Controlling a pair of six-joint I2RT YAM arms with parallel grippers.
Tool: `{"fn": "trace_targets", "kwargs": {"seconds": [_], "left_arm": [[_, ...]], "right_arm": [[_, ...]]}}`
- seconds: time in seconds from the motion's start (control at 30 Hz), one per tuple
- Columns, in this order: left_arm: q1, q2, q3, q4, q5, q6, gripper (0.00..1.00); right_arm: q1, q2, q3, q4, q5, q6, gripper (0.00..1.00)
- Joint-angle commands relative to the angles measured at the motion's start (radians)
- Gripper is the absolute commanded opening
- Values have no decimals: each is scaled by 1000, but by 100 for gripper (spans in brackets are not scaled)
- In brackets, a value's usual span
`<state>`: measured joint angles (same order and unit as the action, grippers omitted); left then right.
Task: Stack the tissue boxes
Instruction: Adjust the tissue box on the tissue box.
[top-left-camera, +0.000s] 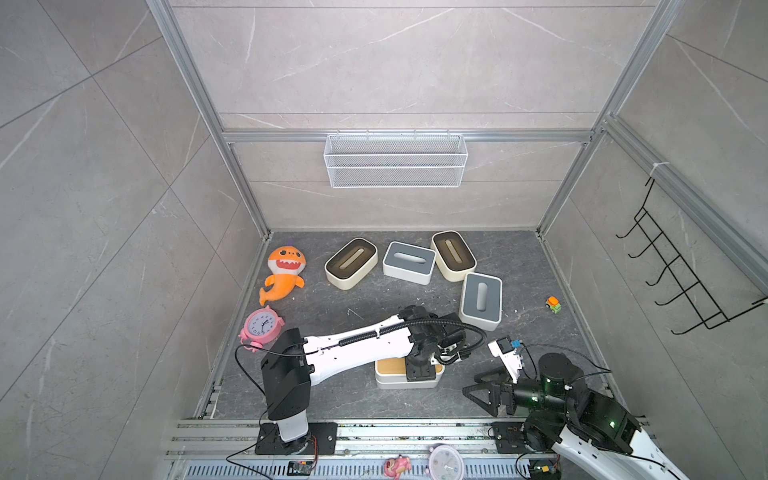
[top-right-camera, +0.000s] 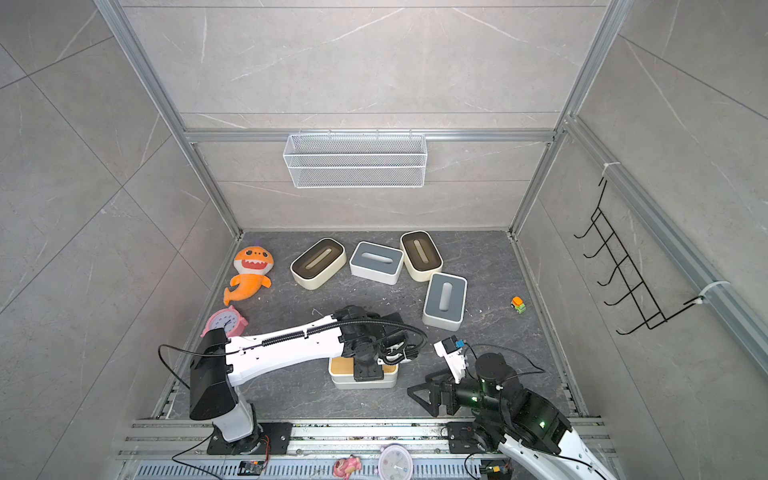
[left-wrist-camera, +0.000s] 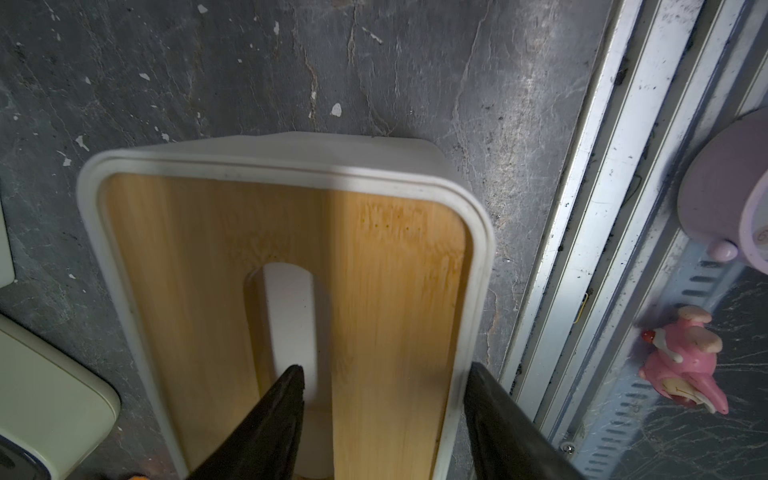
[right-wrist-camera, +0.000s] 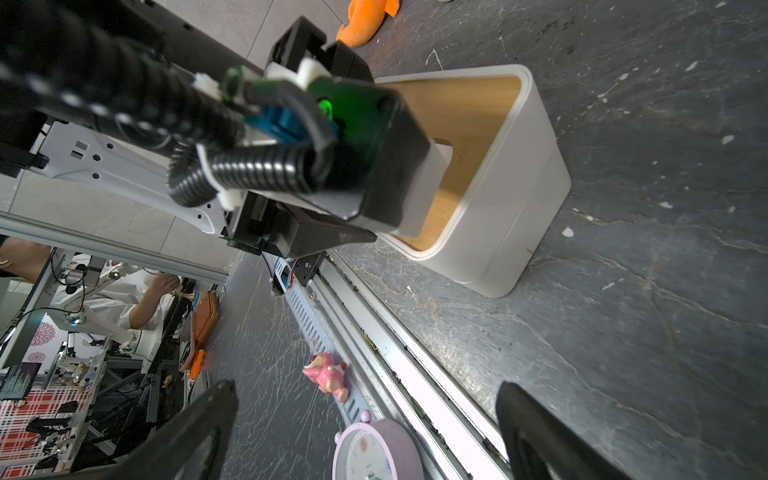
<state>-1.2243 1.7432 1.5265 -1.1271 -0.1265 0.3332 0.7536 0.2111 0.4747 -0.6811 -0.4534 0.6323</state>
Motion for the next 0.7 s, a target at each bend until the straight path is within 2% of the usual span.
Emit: {"fn": "trace_targets", "kwargs": {"seconds": [0.0, 0.2, 0.43, 0.53, 0.6, 0.63, 0.67], "left_arm": [[-6, -55, 44, -25, -9, -3, 64], [-6, -110, 58, -33, -26, -12, 64], [-5, -250, 34, 30, -67, -34, 65], [-5, -314, 6, 92, -105, -30, 66], [-2, -359, -26, 146, -148, -27, 72], [1, -378, -42, 167, -160, -26, 79], [9, -400, -64, 199, -170, -29, 99]], "right_arm": [[4, 2, -6, 18, 5, -14, 100], [3, 48, 19, 47, 27, 4, 100], [3, 136, 92, 26, 173, 15, 100], [4, 230, 157, 30, 222, 6, 100], [3, 341, 225, 12, 269, -6, 100], [3, 394, 254, 0, 294, -14, 100], [2, 452, 291, -15, 326, -26, 100]]}}
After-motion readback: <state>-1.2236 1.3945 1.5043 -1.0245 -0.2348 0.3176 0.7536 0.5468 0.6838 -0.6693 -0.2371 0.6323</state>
